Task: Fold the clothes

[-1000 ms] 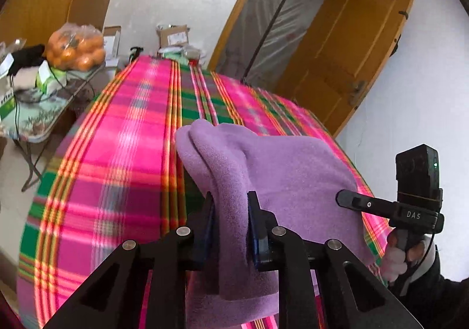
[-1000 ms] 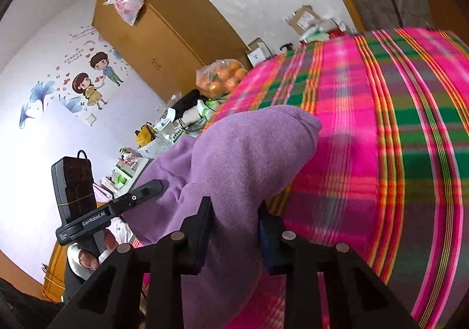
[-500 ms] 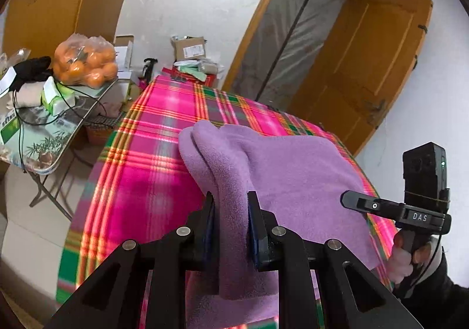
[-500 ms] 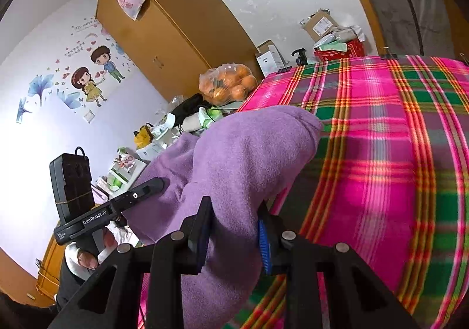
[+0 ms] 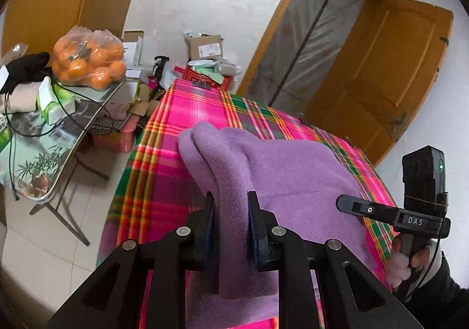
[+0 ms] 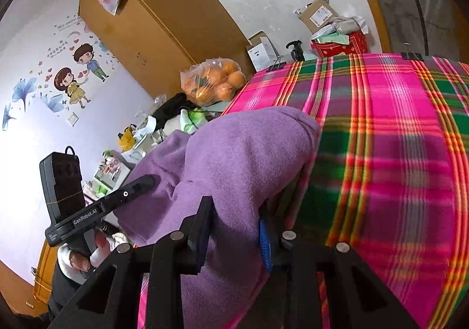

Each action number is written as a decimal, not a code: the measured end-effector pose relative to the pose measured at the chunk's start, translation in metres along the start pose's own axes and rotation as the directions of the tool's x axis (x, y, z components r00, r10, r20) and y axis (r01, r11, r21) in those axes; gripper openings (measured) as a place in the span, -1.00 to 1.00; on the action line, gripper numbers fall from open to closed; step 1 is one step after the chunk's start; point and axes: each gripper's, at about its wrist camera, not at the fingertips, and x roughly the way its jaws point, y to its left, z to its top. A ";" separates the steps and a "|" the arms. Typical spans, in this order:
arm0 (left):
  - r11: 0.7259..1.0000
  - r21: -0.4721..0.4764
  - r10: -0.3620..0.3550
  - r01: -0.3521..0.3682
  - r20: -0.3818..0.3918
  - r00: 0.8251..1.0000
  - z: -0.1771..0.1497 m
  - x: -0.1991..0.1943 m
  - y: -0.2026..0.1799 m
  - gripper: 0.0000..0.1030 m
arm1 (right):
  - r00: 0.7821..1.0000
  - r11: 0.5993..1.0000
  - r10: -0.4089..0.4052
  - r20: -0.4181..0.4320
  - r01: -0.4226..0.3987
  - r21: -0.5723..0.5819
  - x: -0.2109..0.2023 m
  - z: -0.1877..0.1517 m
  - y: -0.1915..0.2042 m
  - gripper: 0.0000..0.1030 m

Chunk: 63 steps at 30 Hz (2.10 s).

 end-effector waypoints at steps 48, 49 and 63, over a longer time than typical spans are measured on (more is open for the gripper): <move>0.997 -0.067 0.041 -0.043 -0.034 0.999 0.034 0.079 0.029 -0.59 | 0.961 0.947 -0.277 0.018 0.277 -0.162 0.072 0.052 -0.026 -0.37; 0.997 -0.076 0.029 -0.032 -0.034 0.999 0.034 0.079 0.031 -0.59 | 0.963 0.953 -0.268 0.014 0.267 -0.143 0.070 0.053 -0.027 -0.37; 0.991 0.002 0.137 -0.137 -0.034 0.990 -0.041 -0.017 0.008 -0.64 | 0.978 0.950 -0.210 0.011 0.207 -0.235 -0.002 -0.052 0.038 -0.38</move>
